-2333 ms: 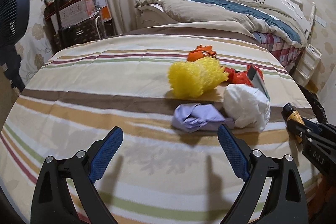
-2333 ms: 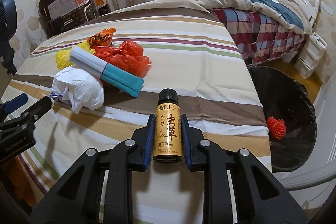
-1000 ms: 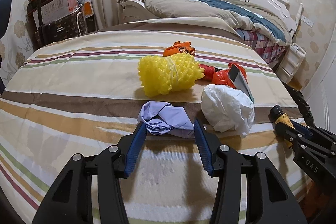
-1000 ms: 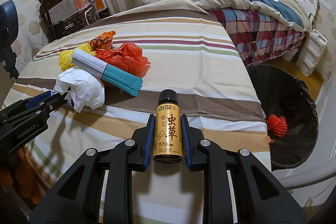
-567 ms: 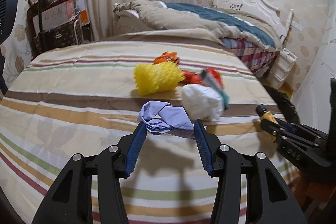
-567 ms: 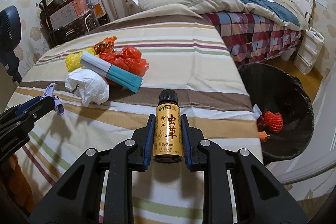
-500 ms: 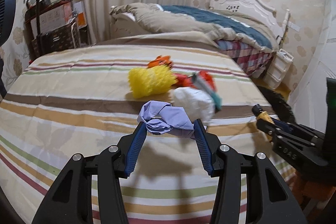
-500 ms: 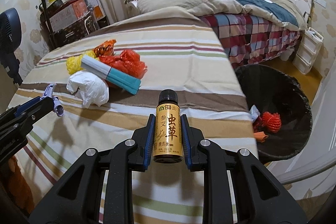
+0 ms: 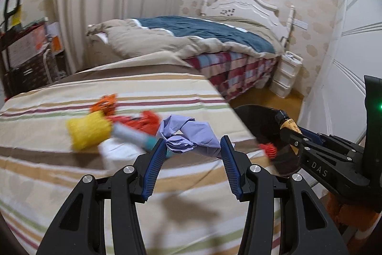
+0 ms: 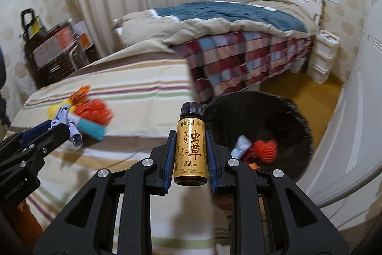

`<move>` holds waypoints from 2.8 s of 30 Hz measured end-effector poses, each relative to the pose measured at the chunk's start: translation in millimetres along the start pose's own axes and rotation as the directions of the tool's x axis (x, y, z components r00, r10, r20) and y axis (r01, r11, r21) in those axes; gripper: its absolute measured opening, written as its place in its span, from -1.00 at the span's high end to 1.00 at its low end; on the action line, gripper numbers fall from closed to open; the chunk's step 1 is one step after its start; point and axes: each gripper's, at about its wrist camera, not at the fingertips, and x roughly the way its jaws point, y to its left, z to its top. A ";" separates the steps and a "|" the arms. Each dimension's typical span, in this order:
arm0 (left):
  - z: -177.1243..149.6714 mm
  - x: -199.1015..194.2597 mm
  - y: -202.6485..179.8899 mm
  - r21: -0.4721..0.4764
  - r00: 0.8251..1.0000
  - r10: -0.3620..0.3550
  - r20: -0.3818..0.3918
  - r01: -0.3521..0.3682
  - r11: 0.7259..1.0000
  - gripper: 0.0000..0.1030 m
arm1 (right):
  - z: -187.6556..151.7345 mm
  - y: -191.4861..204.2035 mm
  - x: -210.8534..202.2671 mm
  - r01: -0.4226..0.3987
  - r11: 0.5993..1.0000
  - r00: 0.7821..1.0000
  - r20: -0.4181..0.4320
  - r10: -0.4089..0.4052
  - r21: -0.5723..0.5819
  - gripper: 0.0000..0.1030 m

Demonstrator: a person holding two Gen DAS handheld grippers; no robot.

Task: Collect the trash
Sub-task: 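Carry the bottle and cloth over the black bin and open both tools, then move back to the table and grasp the white tissue bag with the left tool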

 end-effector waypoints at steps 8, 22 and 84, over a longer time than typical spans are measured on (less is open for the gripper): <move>21.7 51.4 -48.4 0.070 0.999 -0.044 -0.019 0.045 0.997 0.05 | 12.8 -56.9 20.4 0.077 0.994 0.997 0.004 -0.077 0.077 0.55; 34.0 129.3 -96.8 0.149 0.994 -0.029 -0.106 0.044 0.988 0.05 | 15.4 -110.5 67.9 0.123 0.983 0.992 -0.056 -0.117 0.139 0.55; -24.6 34.3 70.3 -0.054 0.956 0.262 -0.130 -0.271 0.961 -0.68 | -21.2 45.3 41.5 -0.054 0.999 0.994 -0.097 0.054 -0.002 -0.74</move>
